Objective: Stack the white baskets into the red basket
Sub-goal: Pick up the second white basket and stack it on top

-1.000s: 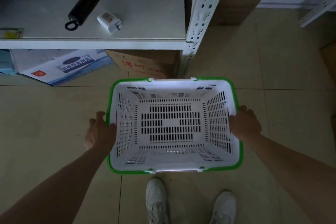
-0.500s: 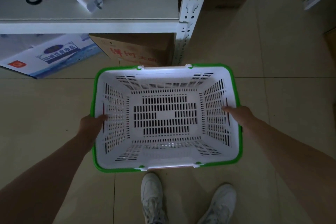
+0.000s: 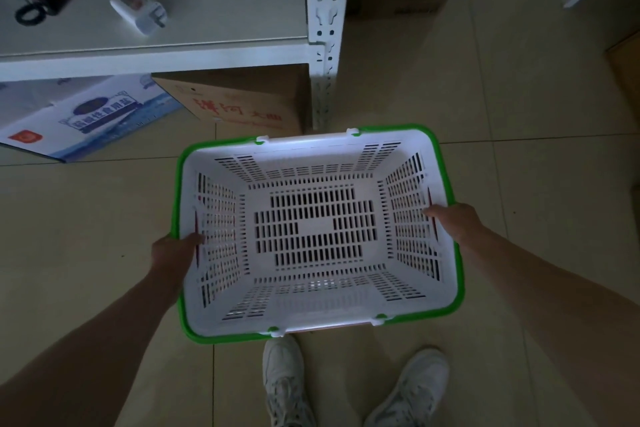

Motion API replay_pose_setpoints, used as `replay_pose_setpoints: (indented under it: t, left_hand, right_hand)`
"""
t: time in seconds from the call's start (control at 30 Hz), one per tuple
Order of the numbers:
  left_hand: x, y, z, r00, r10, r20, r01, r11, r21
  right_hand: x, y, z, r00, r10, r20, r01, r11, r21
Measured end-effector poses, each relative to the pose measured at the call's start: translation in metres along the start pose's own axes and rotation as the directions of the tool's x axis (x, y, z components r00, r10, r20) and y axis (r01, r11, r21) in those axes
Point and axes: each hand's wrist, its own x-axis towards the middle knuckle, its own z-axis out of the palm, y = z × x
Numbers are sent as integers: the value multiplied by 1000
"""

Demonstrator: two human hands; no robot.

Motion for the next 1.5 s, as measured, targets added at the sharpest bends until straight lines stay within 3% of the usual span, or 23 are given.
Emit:
replay_pose_setpoints:
  t: [0.5, 1.0, 1.5]
  left_hand:
    - [-79, 31, 105, 995, 79, 54, -81, 996, 40]
    - [-153, 149, 205, 975, 198, 104, -208, 973, 97]
    - [-157, 275, 283, 966, 222, 131, -229, 973, 40]
  right_hand:
    - [12, 47, -133, 996, 63, -64, -62, 998, 31]
    - [44, 51, -279, 989, 95, -114, -72, 979, 191]
    - [114, -30, -361, 988, 34, -148, 2, 972, 235]
